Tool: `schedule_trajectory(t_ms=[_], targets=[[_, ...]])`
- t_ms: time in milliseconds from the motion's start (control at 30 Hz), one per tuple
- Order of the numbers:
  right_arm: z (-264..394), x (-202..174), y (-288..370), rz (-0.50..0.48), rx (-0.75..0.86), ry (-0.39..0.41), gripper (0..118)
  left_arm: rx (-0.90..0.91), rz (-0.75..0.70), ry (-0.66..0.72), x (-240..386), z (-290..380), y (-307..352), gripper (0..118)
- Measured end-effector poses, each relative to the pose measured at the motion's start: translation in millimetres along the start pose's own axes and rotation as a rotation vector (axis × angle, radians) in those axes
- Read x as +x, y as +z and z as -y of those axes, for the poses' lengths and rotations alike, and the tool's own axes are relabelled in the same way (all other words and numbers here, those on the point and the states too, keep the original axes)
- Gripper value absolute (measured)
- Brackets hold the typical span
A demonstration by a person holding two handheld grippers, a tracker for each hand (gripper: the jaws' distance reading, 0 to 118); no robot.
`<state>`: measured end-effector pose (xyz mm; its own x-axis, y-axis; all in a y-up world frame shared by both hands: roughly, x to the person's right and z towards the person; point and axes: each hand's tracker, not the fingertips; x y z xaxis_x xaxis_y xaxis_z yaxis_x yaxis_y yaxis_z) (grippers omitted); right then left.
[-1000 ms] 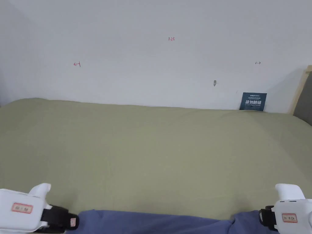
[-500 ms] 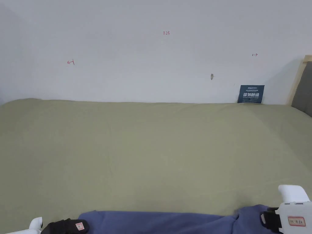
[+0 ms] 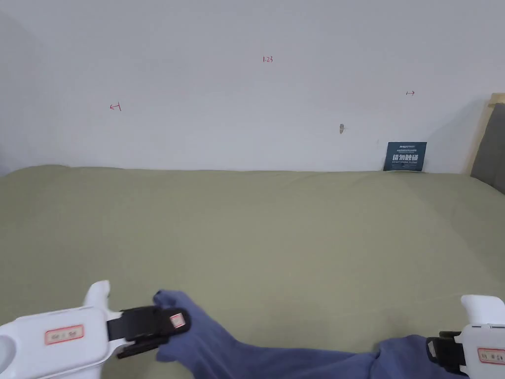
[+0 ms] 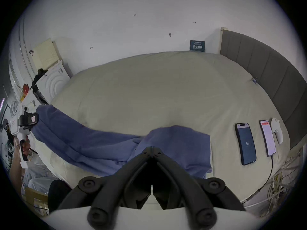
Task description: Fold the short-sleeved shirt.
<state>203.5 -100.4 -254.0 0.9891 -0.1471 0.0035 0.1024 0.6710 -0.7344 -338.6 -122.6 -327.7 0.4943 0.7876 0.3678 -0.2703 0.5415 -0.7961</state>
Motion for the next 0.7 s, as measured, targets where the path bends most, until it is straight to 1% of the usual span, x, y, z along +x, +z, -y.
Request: schedule_trajectory(t_ms=[100,167,200,233,300,333,367,400,433,467,533,567,600,633,700], targets=[[-0.5,5.2,5.3,-0.014,0.023,-0.012,0,-0.074,0.063,-0.055,30.1,2.5,-53.7,7],[0.6,8.9,7.1,-0.016,0.028,-0.013,0,-0.118,0.068,-0.064,37.3,10.0,-92.1,7],[1.7,10.2,8.3,-0.016,0.031,-0.014,0,-0.147,0.070,-0.045,36.3,15.2,-110.8,7],[3.0,12.8,9.1,-0.017,0.033,-0.019,0,-0.178,0.075,-0.025,47.7,34.1,-130.7,7],[5.5,17.0,9.1,-0.017,0.032,-0.027,0,-0.209,0.073,-0.014,43.1,50.5,-158.1,8],[7.3,19.5,7.7,-0.012,0.029,-0.025,0,-0.239,0.076,-0.004,39.1,59.1,-170.7,16],[8.6,20.9,6.4,-0.002,0.027,-0.023,0,-0.267,0.073,0.010,37.5,67.8,-179.8,38],[9.6,22.6,4.9,0.005,0.023,-0.024,0,-0.287,0.067,0.030,32.7,75.6,-188.8,83],[10.4,24.6,3.6,0.008,0.019,-0.030,0,-0.310,0.060,0.049,26.1,81.5,-197.2,102],[11.3,26.8,2.4,0.003,0.017,-0.041,0,-0.331,0.041,0.061,22.1,86.3,-203.2,100],[13.4,28.8,1.9,-0.005,0.019,-0.065,0,-0.322,-0.054,0.105,14.1,90.0,-203.3,77],[14.4,29.0,2.8,-0.012,0.021,-0.072,0,-0.251,-0.056,0.133,11.4,88.4,-196.7,60],[15.0,29.3,3.8,-0.018,0.023,-0.075,0,-0.200,-0.052,0.156,8.9,86.8,-188.0,25],[14.9,29.2,4.7,-0.020,0.024,-0.079,0,-0.155,-0.031,0.176,6.6,83.9,-179.4,25],[13.4,29.3,6.6,-0.024,0.024,-0.079,0,-0.104,0.032,0.171,5.1,78.3,-166.2,8]])
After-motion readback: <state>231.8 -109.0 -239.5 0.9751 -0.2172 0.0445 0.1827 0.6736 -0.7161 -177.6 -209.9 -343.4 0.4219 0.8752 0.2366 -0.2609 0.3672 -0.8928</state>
